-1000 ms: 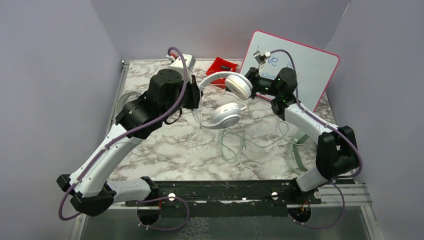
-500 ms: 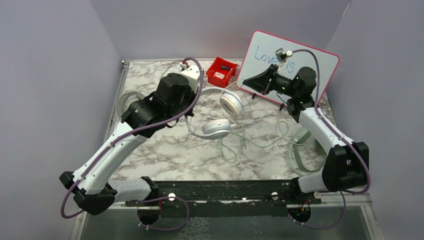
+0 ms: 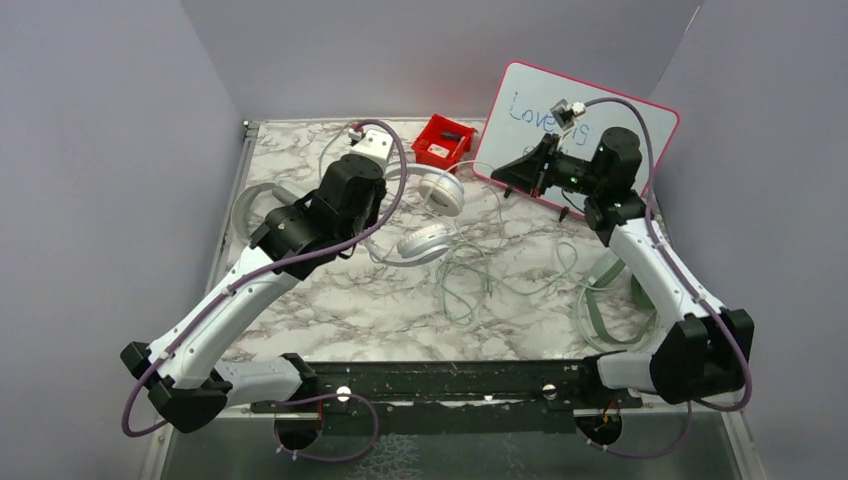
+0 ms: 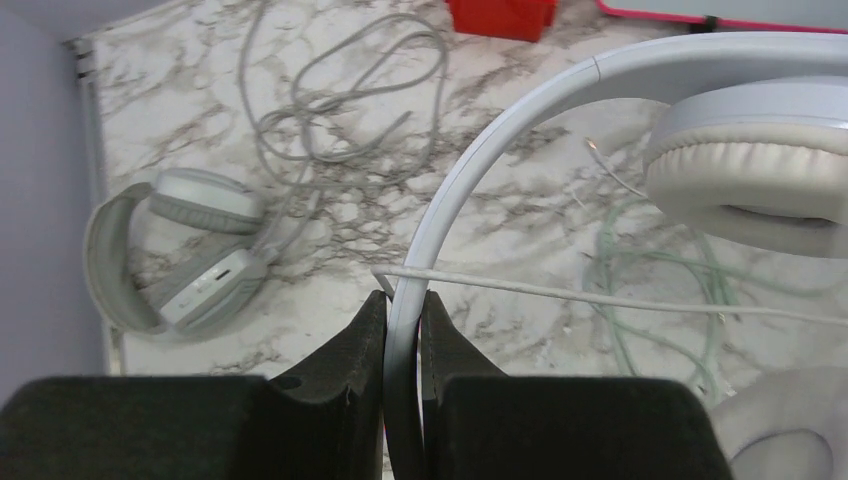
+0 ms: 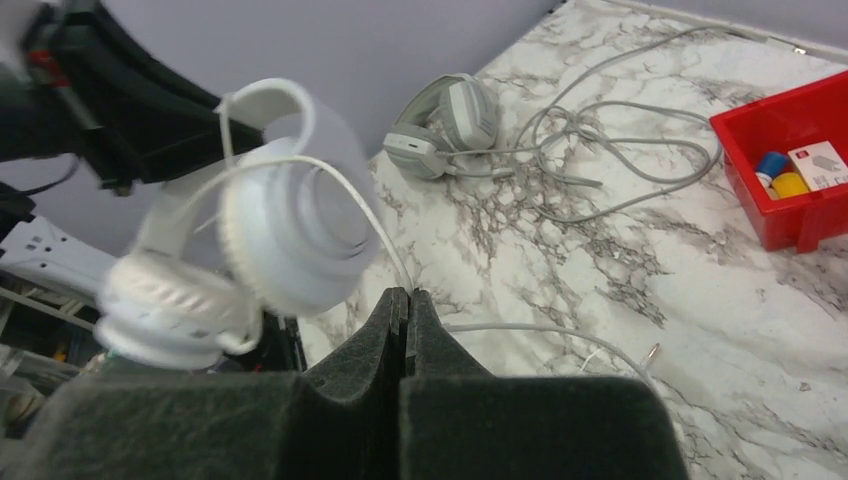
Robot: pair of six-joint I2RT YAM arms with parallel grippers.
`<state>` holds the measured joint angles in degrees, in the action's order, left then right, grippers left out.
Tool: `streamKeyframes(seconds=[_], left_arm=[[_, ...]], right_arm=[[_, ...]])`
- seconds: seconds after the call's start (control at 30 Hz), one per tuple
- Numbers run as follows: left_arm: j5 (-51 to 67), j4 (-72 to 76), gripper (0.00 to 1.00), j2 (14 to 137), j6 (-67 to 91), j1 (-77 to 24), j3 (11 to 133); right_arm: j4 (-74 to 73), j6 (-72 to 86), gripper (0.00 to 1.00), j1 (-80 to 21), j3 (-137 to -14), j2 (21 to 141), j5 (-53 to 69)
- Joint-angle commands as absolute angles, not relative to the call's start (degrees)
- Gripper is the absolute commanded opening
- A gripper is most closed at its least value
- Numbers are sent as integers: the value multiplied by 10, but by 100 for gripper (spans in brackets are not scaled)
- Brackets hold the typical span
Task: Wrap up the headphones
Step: Wrap the headphones cable around the headphones.
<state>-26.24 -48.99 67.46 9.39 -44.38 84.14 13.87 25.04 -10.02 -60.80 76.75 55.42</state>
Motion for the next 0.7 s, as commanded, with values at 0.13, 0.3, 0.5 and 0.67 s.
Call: streamKeyframes(seconds=[0.13,0.3,0.5,0.67], left_arm=[[-570,-325,0,680,174,-418,785],[-408,-307,0,696,257,-345,862],[-61,-350,0,743,398,-244,936],[281,-345,0,731,502,-206,861]], right_arm=[[2,290,0,-101,-643,635,637],[-29,262,0,-105,-513,545,715],[-167,153,0,-106,-458,508,528],[-79,161,0,-105,-459,637,331]])
